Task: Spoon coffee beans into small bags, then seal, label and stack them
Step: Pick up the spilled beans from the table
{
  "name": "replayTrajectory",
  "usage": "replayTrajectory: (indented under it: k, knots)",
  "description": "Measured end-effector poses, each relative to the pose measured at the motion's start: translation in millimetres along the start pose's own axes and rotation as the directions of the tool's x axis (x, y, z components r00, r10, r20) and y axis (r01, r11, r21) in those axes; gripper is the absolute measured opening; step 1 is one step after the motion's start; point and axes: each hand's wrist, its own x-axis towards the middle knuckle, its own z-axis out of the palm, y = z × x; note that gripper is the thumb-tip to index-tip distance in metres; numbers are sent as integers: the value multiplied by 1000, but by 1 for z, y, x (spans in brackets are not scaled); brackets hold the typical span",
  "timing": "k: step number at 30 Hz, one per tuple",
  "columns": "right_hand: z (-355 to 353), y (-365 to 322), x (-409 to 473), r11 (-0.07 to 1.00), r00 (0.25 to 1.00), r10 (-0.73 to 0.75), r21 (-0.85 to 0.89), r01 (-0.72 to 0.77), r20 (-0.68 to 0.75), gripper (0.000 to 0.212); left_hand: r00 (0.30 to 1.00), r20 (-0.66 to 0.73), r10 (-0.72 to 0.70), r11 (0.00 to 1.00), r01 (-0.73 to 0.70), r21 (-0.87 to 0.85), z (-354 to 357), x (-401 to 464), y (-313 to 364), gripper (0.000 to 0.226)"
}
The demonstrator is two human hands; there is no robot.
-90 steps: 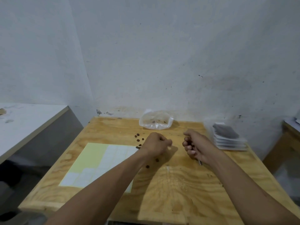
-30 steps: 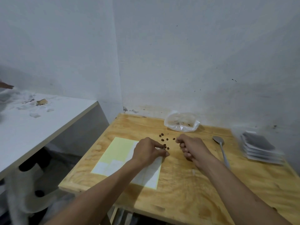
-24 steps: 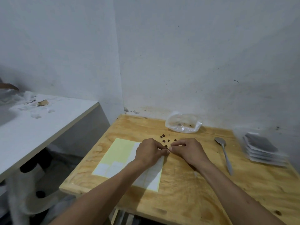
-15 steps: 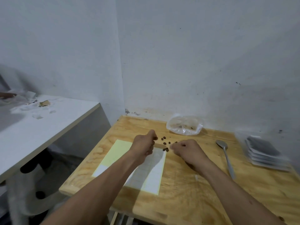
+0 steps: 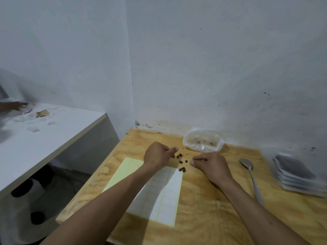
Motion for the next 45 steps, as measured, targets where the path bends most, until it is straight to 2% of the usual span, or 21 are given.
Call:
replayTrajectory:
  k: [3,5,7,10,11,13,15,17,18,20,22,24,27,29,31,32,34,35,37,41,45]
  knots:
    - [4,0,4,999,1000,-19,-45,17,-24,6,997,24,67,996,-69,65,2,6,-7,28]
    - [4,-4,8,1000,1000,24,2,-24,11,16,995,45,88,990,-92,105,4,9,-8,29]
    - [0,-10,13,936,978,177,290,-201,106,29,993,68,95,987,-103,125,5,12,-9,28]
    - [-6,-21,22,423,841,338,730,-537,423,19,987,89,135,977,-148,153,9,13,-9,19]
    - [-7,-23,24,319,808,334,748,-581,485,18,986,83,147,973,-159,165,10,14,-9,17]
    - [-6,-27,27,271,790,342,752,-601,508,21,987,58,152,970,-160,184,12,18,-9,16]
    - [-2,-25,30,403,821,373,722,-563,432,23,995,51,82,994,-85,63,10,22,-9,15]
    - [1,-21,33,732,899,360,523,-438,249,26,995,99,-33,972,55,-229,3,24,-7,25]
    - [4,-20,33,861,940,294,379,-339,173,28,987,133,-92,924,135,-358,-2,24,-4,28]
    - [11,-19,32,962,985,135,226,-156,104,19,954,222,-203,775,295,-559,-11,24,1,21]
    - [19,-22,30,984,995,49,169,-63,86,9,902,345,-260,582,431,-689,-17,23,3,14]
    - [24,-23,32,997,997,7,80,-13,73,11,883,387,-266,543,469,-696,-20,22,2,14]
    - [27,-25,33,999,997,-42,23,41,61,3,924,277,-265,782,374,-498,-21,17,1,27]
    - [27,-29,33,998,995,-58,-26,60,79,15,963,170,-209,889,260,-377,-16,15,-3,38]
    - [24,-33,35,990,994,58,122,-69,91,26,985,130,-110,940,145,-310,-8,14,-10,44]
    - [19,-35,36,923,973,184,315,-219,139,23,990,130,-61,951,97,-294,-6,12,-12,44]
    - [9,-37,38,589,855,376,620,-518,356,13,987,160,4,961,41,-275,-2,9,-11,40]
    - [4,-39,36,445,809,397,679,-583,434,14,985,173,22,963,25,-270,0,7,-10,36]
    - [-2,-35,32,366,799,408,722,-587,442,20,978,199,66,966,-12,-258,1,5,-6,25]
    - [-5,-17,20,895,967,214,370,-251,140,19,970,212,121,976,-77,-205,5,7,-5,14]
    - [5,-5,11,979,986,29,194,-60,161,24,972,193,137,989,-124,-78,8,8,-5,12]
